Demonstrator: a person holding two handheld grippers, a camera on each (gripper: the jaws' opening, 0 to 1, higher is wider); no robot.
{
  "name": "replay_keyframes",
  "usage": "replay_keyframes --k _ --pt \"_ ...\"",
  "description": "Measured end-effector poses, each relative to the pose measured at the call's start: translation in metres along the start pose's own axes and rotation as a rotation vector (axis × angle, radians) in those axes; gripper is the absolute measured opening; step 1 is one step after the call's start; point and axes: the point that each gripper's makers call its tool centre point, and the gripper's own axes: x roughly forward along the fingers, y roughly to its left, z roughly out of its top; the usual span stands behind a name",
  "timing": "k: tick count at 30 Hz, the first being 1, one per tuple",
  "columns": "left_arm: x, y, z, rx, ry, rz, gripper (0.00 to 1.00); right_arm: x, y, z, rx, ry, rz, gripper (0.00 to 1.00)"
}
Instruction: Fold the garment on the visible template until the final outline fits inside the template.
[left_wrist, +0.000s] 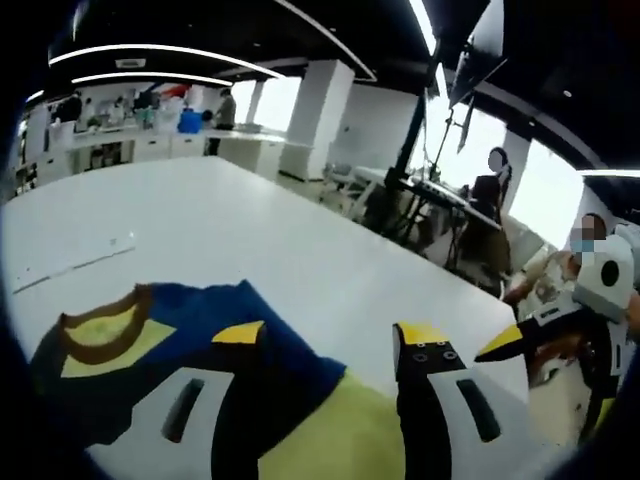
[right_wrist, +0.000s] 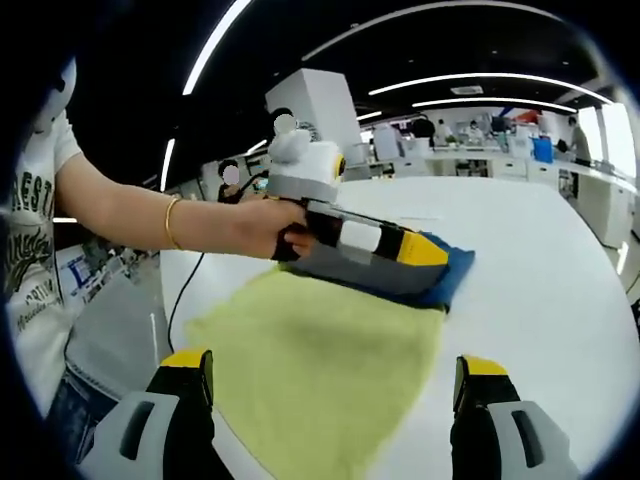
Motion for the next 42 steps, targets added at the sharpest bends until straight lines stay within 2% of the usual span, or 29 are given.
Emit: replay_keyframes --k 3,14,24,31,42 --pt "-0.010 0.003 0.005 0.030 -0.025 0.000 0.64 0.000 0.002 0.000 -0.013 0.013 0.010 0.99" --pt "-0.052 0.009 0.006 0.107 -0.052 -0.001 0.98 0.005 0.011 0.002 -0.086 0.066 0.067 0.99" --pt "-0.087 0.004 -0.004 0.115 -0.042 -0.021 0.99 0.003 0.016 0.001 -0.169 0.120 0.108 0.99" --pt "-0.113 0.004 -0.011 0.128 -0.049 -0.015 0.99 0.001 0.022 -0.002 -0.197 0.148 0.127 0.99" --pt "-0.161 -0.017 -0.038 0.143 -0.026 -0.046 0.99 -0.004 0.030 -0.010 -0.222 0.174 0.141 0.99"
